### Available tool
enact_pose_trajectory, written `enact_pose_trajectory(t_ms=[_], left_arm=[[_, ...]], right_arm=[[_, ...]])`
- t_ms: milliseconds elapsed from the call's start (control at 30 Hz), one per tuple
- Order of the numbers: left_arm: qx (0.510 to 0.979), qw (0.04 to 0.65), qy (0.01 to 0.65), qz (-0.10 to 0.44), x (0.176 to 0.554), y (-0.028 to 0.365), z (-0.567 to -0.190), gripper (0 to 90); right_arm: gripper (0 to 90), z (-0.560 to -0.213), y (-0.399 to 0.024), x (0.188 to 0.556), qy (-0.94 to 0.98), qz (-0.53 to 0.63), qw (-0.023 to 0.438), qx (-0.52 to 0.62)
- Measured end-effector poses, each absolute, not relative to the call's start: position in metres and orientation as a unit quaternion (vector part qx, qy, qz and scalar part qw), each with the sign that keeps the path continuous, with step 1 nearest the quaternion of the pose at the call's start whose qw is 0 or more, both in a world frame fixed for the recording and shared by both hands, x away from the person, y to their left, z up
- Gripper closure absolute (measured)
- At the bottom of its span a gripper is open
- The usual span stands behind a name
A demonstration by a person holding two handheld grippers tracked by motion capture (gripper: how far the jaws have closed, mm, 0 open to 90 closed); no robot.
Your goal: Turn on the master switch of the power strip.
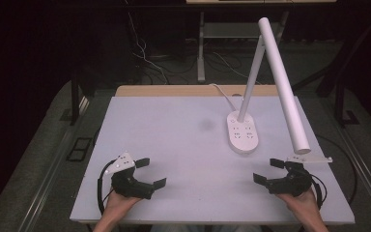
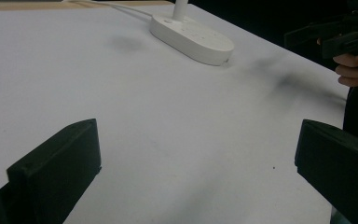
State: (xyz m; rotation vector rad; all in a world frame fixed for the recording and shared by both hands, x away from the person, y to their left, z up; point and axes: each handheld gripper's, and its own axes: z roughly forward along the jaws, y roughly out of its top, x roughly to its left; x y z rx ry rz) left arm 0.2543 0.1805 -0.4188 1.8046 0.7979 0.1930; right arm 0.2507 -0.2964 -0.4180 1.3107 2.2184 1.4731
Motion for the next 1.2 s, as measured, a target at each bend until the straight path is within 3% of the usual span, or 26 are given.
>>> enact_pose_trajectory(t_ms=[1200], left_arm=[[0.766,0.541,0.34,0.076,0.2557,0.1787,-0.417,0.0]], right_arm=[[0.2,-0.4172,-0.2946,0.2489,0.747,0.491,0.083,0.441]])
